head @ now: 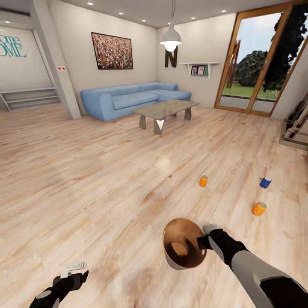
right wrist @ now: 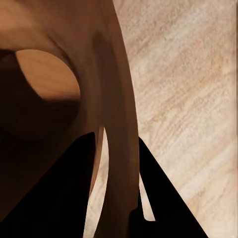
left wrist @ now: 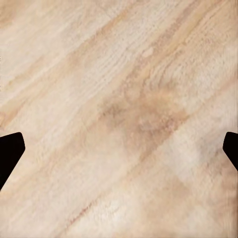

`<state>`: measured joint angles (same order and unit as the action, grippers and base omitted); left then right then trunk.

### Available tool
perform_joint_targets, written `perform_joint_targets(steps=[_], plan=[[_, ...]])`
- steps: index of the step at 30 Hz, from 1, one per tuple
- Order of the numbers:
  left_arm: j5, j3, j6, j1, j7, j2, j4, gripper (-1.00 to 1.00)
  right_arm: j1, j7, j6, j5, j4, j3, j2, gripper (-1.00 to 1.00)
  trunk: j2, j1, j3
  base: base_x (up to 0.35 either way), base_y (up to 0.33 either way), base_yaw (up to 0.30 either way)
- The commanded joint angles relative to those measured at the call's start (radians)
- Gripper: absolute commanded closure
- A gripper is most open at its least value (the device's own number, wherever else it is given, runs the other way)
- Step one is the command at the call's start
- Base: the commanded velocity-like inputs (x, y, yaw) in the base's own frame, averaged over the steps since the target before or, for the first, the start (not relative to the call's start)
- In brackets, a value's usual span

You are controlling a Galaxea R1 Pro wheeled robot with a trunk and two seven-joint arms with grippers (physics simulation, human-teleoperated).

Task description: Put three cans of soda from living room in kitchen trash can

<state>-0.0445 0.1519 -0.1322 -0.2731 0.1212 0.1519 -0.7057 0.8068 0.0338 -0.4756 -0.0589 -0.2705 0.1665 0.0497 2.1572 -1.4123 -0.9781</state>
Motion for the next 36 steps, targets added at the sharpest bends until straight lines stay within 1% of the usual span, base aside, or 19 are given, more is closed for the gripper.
perform_joint_targets(steps=[1, 7, 9, 14, 15, 16, 20, 21, 22, 24, 25, 26, 27, 30, 31, 32, 35, 36], plan=[[0.0, 0.0, 0.0, 0.0, 0.0, 0.0, 0.0, -1.0, 0.0, 0.008, 0.0, -0.009, -0.001, -0.004, 0.0, 1.0, -0.007, 0.004, 0.003, 0.0, 0.0, 0.0], [0.0, 0.0, 0.0, 0.0, 0.0, 0.0, 0.0, -1.0, -0.001, 0.018, 0.012, -0.008, -0.001, -0.003, 0.003, 1.0, -0.049, 0.027, 0.022, 0.0, 0.0, 0.0], [0.0, 0.0, -0.001, 0.0, 0.0, 0.0, 0.0, -1.0, -0.001, 0.045, 0.031, -0.007, -0.001, -0.002, 0.016, 1.0, -0.063, 0.035, 0.028, 0.0, 0.0, 0.0], [0.0, 0.0, -0.002, 0.0, 0.0, 0.0, 0.001, -1.0, -0.001, 0.138, 0.049, -0.003, -0.001, -0.001, 0.056, 1.0, -0.098, 0.054, 0.044, 0.0, 0.0, 0.0], [0.0, 0.0, -0.002, 0.0, 0.0, 0.0, 0.002, -1.0, -0.001, 0.174, 0.053, -0.001, -0.001, 0.0, 0.073, 1.0, -0.105, 0.058, 0.047, 0.0, 0.0, 0.0], [0.0, 0.0, -0.002, 0.0, 0.0, 0.0, 0.003, -1.0, -0.001, 0.187, 0.055, 0.0, -0.001, 0.0, 0.08, 1.0, -0.112, 0.061, 0.05, 0.0, 0.0, 0.0], [0.0, -0.001, -0.002, 0.0, 0.0, 0.0, 0.016, -1.0, -0.009, 0.22, 0.087, 0.003, 0.0, 0.001, 0.103, 1.0, -0.14, 0.077, 0.063, 0.0, 0.0, 0.0], [0.0, -0.001, -0.002, 0.0, 0.0, 0.0, 0.018, -1.0, -0.014, 0.225, 0.099, 0.003, 0.0, 0.002, 0.107, 1.0, -0.147, 0.081, 0.066, 0.0, 0.0, 0.0], [0.0, -0.001, -0.001, 0.0, 0.0, 0.0, 0.022, -1.0, -0.026, 0.232, 0.122, 0.004, 0.0, 0.002, 0.118, 1.0, -0.154, 0.084, 0.069, 0.0, 0.0, 0.0], [0.0, -0.001, -0.001, 0.0, 0.0, 0.0, 0.024, -1.0, -0.036, 0.236, 0.139, 0.005, 0.0, 0.003, 0.131, 1.0, -0.168, 0.092, 0.075, 0.0, 0.0, 0.0], [0.001, -0.002, 0.0, 0.0, 0.001, 0.0, 0.026, -1.0, -0.05, 0.243, 0.159, 0.006, 0.0, 0.004, 0.159, 1.0, -0.175, 0.096, 0.078, 0.0, 0.0, 0.0], [0.001, -0.002, 0.0, 0.0, 0.001, 0.0, 0.026, -1.0, -0.053, 0.246, 0.162, 0.005, 0.0, 0.005, 0.166, 1.0, -0.182, 0.1, 0.082, 0.0, 0.0, 0.0], [0.001, -0.003, 0.0, 0.0, 0.001, 0.0, 0.027, -1.0, -0.061, 0.256, 0.175, 0.006, 0.0, 0.005, 0.177, 1.0, -0.189, 0.104, 0.085, 0.0, 0.0, 0.0], [0.001, -0.003, 0.001, 0.0, 0.001, 0.0, 0.028, -1.0, -0.078, 0.285, 0.207, 0.007, -0.001, 0.005, 0.193, 1.0, -0.21, 0.115, 0.094, 0.0, 0.0, 0.0], [0.001, -0.003, 0.001, 0.0, 0.001, 0.001, 0.029, -1.0, -0.096, 0.322, 0.232, 0.007, -0.002, 0.006, 0.206, 1.0, -0.217, 0.119, 0.097, 0.0, 0.0, 0.0], [0.002, -0.003, 0.001, 0.0, 0.001, 0.0, 0.03, -1.0, -0.107, 0.342, 0.243, 0.008, -0.002, 0.006, 0.214, 1.0, -0.224, 0.123, 0.1, 0.0, 0.0, 0.0], [0.002, -0.003, 0.002, 0.0, 0.001, 0.001, 0.03, -1.0, -0.123, 0.361, 0.253, 0.008, -0.008, 0.007, 0.228, 1.0, -0.245, 0.134, 0.11, 0.0, 0.0, 0.0], [0.002, -0.003, 0.002, 0.0, 0.002, 0.001, 0.03, -1.0, -0.137, 0.368, 0.258, 0.007, -0.019, 0.007, 0.239, 1.0, -0.252, 0.138, 0.113, 0.0, 0.0, 0.0]])
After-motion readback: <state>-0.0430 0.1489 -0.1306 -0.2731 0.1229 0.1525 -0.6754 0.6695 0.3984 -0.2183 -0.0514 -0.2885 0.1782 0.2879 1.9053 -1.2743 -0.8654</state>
